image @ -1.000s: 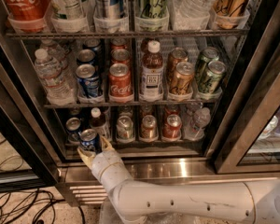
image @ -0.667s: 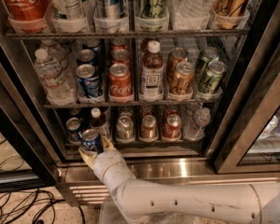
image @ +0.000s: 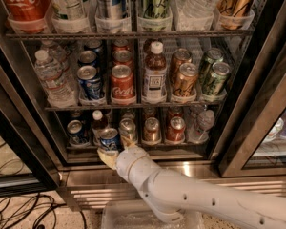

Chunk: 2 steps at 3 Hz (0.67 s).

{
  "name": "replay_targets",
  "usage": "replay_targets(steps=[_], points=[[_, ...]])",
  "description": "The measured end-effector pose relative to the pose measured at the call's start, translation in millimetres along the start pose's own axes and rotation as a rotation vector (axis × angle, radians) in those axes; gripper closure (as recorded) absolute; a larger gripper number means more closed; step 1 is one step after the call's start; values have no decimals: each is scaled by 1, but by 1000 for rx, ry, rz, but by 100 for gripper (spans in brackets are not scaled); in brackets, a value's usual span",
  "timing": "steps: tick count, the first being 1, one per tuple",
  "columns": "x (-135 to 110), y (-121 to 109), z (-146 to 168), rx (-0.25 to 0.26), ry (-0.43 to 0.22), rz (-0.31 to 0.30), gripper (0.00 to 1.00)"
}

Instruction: Pick pepsi can from bottom shelf of fridge

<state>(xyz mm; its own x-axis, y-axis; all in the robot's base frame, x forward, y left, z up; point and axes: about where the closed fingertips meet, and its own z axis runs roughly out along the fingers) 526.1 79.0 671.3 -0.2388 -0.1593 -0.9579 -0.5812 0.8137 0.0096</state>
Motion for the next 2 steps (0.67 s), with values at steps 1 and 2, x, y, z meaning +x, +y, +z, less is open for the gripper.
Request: replay_targets(steps=[1,2], points=[[-2,-9,-23,-53,45,-5,100],[-5,-16,-39,-123,65,7,100]])
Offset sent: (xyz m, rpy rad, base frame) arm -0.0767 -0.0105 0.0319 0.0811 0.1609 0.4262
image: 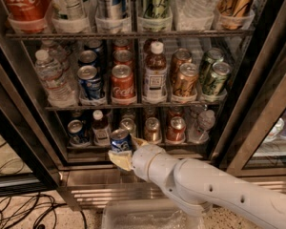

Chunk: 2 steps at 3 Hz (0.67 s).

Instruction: Pick pepsi can from bottom shelf of fridge

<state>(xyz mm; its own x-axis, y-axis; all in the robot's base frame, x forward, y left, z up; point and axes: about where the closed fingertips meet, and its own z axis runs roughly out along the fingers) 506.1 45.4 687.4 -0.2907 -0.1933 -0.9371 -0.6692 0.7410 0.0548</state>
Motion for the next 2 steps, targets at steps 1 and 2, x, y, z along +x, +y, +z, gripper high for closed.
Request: replay_targets(steps=[1,2], points=[[-10,-2,-20,-79,-11,-5,100],[-17,3,-36,-181,-26,-8,100]])
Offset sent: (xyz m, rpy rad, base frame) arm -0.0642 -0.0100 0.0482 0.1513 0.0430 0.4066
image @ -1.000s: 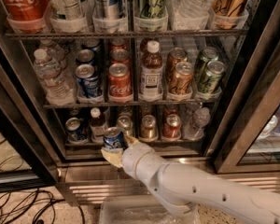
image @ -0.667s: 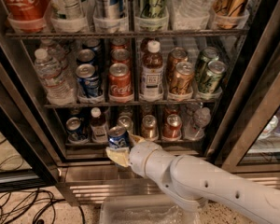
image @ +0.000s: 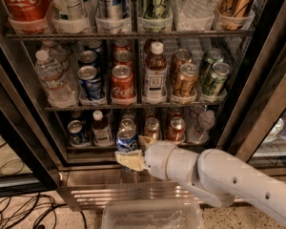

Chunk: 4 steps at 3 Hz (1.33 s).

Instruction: Pick pepsi can from bottom shelf of fridge

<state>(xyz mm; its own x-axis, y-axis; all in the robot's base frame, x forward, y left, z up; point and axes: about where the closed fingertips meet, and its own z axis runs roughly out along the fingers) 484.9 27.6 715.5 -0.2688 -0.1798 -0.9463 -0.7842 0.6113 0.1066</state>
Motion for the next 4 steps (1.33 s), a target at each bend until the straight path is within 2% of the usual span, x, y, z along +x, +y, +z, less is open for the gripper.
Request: replay_targets(steps=[1,2,3,4], points=[[-7,9,-10,-111,6,-2,100],[-15,15,-19,-205,39,-14,100],[-17,23,-25,-264,72,-30,100],[-17,23,-25,-264,72,-30,100]])
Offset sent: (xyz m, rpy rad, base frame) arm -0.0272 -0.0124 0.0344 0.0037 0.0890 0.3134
